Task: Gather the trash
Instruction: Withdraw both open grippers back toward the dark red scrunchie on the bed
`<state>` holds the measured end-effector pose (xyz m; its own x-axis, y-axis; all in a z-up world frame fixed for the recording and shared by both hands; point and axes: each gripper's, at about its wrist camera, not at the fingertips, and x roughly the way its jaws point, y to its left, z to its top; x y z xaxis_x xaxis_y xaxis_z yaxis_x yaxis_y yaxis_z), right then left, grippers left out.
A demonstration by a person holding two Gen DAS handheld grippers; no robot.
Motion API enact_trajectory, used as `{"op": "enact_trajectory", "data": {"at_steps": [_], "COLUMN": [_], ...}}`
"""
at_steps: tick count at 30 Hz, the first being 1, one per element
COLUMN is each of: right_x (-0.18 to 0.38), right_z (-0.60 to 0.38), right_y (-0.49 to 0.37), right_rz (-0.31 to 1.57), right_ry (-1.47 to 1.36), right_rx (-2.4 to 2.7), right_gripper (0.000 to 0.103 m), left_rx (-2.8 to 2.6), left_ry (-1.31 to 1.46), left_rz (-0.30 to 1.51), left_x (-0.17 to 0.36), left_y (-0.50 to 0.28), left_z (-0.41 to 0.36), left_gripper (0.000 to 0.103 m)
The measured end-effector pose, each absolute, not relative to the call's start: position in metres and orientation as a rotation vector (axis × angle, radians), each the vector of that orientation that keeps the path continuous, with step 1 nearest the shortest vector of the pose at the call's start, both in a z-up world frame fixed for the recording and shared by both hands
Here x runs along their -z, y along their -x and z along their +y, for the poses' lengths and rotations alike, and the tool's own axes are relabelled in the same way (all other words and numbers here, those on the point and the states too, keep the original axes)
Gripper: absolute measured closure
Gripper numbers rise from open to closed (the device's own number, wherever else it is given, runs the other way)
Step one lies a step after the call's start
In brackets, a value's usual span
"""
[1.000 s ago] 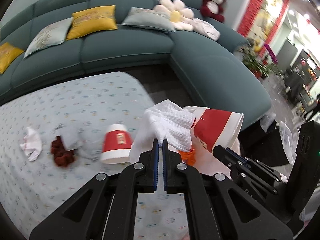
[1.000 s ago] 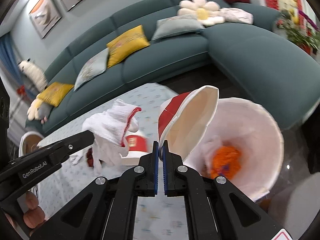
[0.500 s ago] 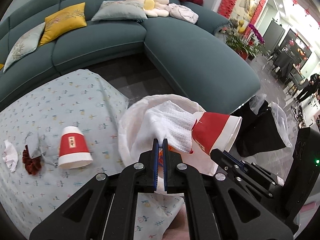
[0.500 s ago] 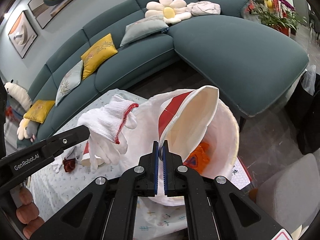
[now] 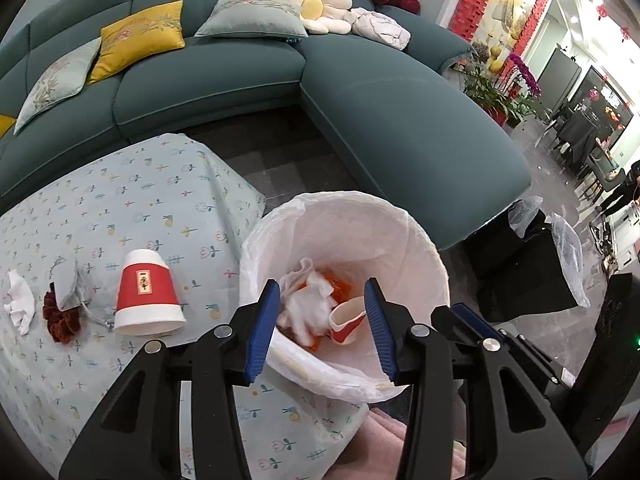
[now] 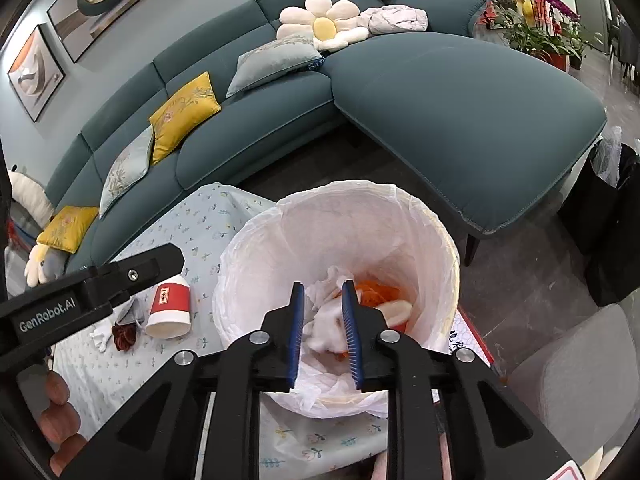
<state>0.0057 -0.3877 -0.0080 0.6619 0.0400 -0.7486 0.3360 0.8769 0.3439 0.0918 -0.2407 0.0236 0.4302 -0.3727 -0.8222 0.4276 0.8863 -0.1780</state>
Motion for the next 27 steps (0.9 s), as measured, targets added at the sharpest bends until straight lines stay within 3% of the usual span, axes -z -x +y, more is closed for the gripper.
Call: {"op": "enact_trajectory", "data": {"at_steps": [7,13,15,17,27], "right_x": [-0.002,-0.011,-0.013,-0.015,-0.025], "right_z": [-0.371,-0.345,-0.335,-0.325,-0.279], "right_y": [-0.010,-0.015,-0.016,-0.018,-0.023], "right_rz": [0.832,0.832,0.835,0.839,0.855], "right_ry": [-0.466,-0.437,-0.426,-0.417,-0.376], "right_rx": [0.159,0.128,0.114,0.098,0.042], "right_gripper": [0.064,0.058,0.057,0.057,0.057], "left_rx": [0.459,0.403,0.387,0.353,0.282], "left_ry": [-0.053,-0.031,-0.021,-0.014,0.026], "left_rz": [0.993,0.986,0.987,0.981,0.972], "left_x": [-0.028,-0.033,-0.034,-0.035,-0.038], "left_y": [-0.090,-0.090,-0.090,-0.090,-0.087], "left_z": [-0.216,-0.181,-0.171,-0.158,-0.104], "left_gripper": [0.061,0.060,0.058,0.049,0.048]}}
